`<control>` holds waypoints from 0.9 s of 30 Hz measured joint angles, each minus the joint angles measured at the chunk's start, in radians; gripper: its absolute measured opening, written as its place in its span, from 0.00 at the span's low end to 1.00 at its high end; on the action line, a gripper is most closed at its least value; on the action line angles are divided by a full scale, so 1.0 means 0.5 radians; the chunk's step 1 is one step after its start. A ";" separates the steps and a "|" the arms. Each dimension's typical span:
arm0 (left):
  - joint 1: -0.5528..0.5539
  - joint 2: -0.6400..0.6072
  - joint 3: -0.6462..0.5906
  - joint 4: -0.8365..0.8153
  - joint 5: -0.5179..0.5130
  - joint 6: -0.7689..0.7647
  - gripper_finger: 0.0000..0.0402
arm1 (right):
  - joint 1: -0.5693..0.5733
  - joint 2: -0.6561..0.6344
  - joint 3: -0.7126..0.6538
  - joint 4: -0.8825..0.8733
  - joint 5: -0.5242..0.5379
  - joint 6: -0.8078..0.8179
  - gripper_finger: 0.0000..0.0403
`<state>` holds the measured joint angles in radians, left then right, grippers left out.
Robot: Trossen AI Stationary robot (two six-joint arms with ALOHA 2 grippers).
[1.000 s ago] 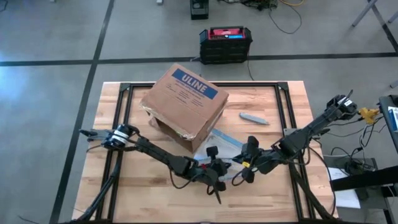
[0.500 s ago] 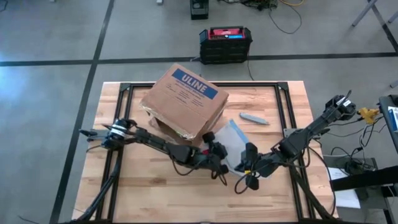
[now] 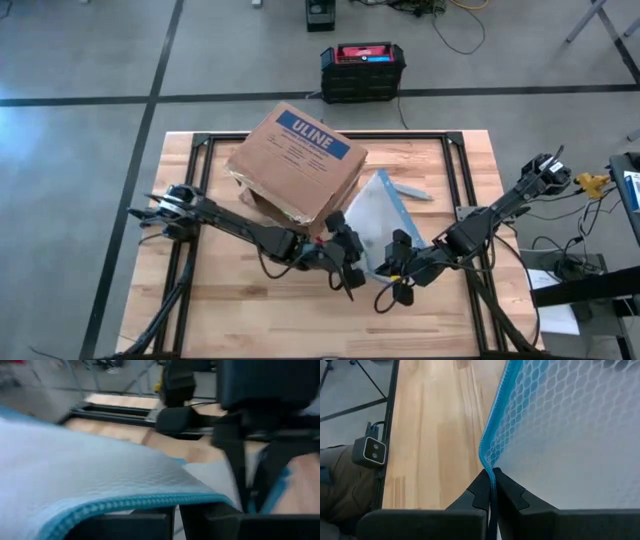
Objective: Unpack boxes
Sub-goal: Put the white charger cable into the white zip bag
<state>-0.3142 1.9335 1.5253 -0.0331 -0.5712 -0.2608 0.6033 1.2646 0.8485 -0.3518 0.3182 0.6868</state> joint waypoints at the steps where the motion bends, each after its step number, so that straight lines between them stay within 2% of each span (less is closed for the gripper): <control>1: 0.008 0.000 0.000 -0.026 0.016 -0.063 0.00 | 0.000 0.000 -0.003 -0.005 -0.019 0.001 0.00; 6: 0.046 0.127 -0.010 -0.174 -0.012 -0.385 0.00 | 0.003 0.004 -0.007 0.036 -0.131 -0.014 0.00; 14: 0.089 0.332 -0.012 -0.184 0.030 -0.711 0.00 | 0.004 0.030 -0.007 0.101 -0.249 -0.014 0.00; 17: 0.090 0.362 -0.016 -0.205 0.075 -0.651 0.00 | 0.002 0.029 -0.007 0.098 -0.235 -0.015 0.00; 27: 0.000 0.274 -0.014 -0.225 0.384 -0.048 0.02 | 0.002 0.029 -0.007 0.076 -0.217 -0.016 0.00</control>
<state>-0.3144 2.0703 1.5185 -0.1458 -0.3792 -0.2848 0.6044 1.2793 0.8448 -0.3141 0.2096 0.6788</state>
